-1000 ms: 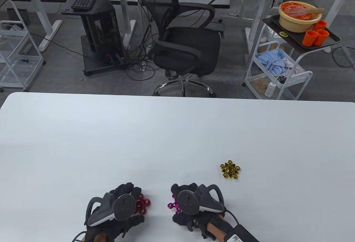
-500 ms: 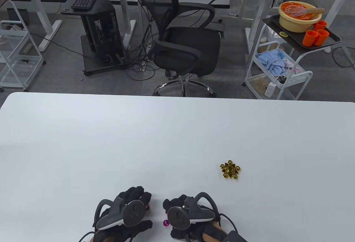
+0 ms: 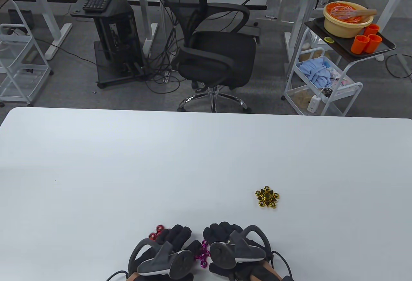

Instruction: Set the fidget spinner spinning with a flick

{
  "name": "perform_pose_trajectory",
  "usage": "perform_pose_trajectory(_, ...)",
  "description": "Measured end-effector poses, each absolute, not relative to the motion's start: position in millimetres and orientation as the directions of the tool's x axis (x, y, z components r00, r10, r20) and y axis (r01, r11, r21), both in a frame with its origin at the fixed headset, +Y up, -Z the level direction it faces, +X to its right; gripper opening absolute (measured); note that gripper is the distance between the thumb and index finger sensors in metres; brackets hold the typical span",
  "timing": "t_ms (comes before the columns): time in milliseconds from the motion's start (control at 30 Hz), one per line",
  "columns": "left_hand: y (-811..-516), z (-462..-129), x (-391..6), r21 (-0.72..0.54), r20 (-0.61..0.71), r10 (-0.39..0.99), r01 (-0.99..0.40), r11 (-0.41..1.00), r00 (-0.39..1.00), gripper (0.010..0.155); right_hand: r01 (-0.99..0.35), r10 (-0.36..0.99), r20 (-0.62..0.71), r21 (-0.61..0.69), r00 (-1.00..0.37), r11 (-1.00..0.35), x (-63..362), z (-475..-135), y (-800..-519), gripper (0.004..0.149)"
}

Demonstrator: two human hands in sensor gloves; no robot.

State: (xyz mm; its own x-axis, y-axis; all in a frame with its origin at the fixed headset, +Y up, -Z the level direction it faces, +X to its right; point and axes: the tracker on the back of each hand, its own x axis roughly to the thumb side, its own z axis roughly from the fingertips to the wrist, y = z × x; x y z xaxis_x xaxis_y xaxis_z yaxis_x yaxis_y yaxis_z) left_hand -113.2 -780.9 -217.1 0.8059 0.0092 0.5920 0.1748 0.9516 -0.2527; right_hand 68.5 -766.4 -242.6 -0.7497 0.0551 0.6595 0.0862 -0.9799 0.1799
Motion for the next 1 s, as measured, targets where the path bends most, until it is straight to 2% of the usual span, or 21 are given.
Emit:
perform_pose_trajectory(100,-790,-219,-110,-0.291,0.605,0.003,0.218,0.931,0.796,0.078,0.064,0.074,0.61,0.202,-0.789,-0.977,68,-248,-768,0.062)
perform_pose_trajectory(233,-791,-220,-110,-0.267,0.597,-0.015,0.216,0.939,0.802,0.076,0.087,0.092,0.595,0.265,-0.798,-0.96,54,-256,-780,0.057)
perform_pose_trajectory(300,-790,-218,-106,-0.264,0.589,-0.026,0.223,0.938,0.808,0.077,0.15,0.053,0.595,0.287,-0.802,-0.946,53,-252,-779,0.056)
perform_pose_trajectory(333,-789,-217,-105,-0.267,0.585,-0.032,0.23,0.936,0.81,0.077,0.149,0.055,0.596,0.288,-0.801,-0.946,55,-250,-773,0.049)
perform_pose_trajectory(367,-788,-216,-104,-0.27,0.584,-0.043,0.244,0.931,0.81,0.078,0.118,0.109,0.596,0.329,-0.795,-0.937,62,-245,-760,0.034)
perform_pose_trajectory(400,-788,-216,-103,-0.271,0.583,-0.051,0.254,0.928,0.811,0.078,0.059,0.216,0.582,0.416,-0.784,-0.907,69,-239,-752,0.034)
perform_pose_trajectory(467,-787,-217,-104,-0.284,0.583,-0.05,0.261,0.923,0.811,0.078,-0.094,0.3,0.53,0.379,-0.793,-0.92,80,-229,-742,0.037)
perform_pose_trajectory(600,-786,-218,-104,-0.289,0.574,-0.042,0.25,0.924,0.818,0.076,0.017,0.163,0.54,0.312,-0.826,-0.95,97,-219,-738,0.043)
perform_pose_trajectory(667,-784,-218,-102,-0.284,0.566,-0.04,0.24,0.928,0.824,0.075,0.006,0.141,0.524,0.268,-0.84,-0.963,104,-219,-740,0.044)
perform_pose_trajectory(800,-783,-216,-102,-0.243,0.575,-0.08,0.263,0.934,0.814,0.076,-0.028,0.151,0.442,0.274,-0.884,-0.961,121,-227,-745,0.05)
perform_pose_trajectory(900,-769,-213,-107,-0.177,0.569,-0.058,0.191,0.966,0.82,0.087,-0.037,0.121,0.373,0.225,-0.92,-0.974,139,-239,-744,0.055)
perform_pose_trajectory(1000,-749,-213,-117,-0.13,0.542,0.025,0.054,0.99,0.84,0.087,-0.089,0.14,0.262,0.197,-0.955,-0.976,160,-259,-746,0.071)
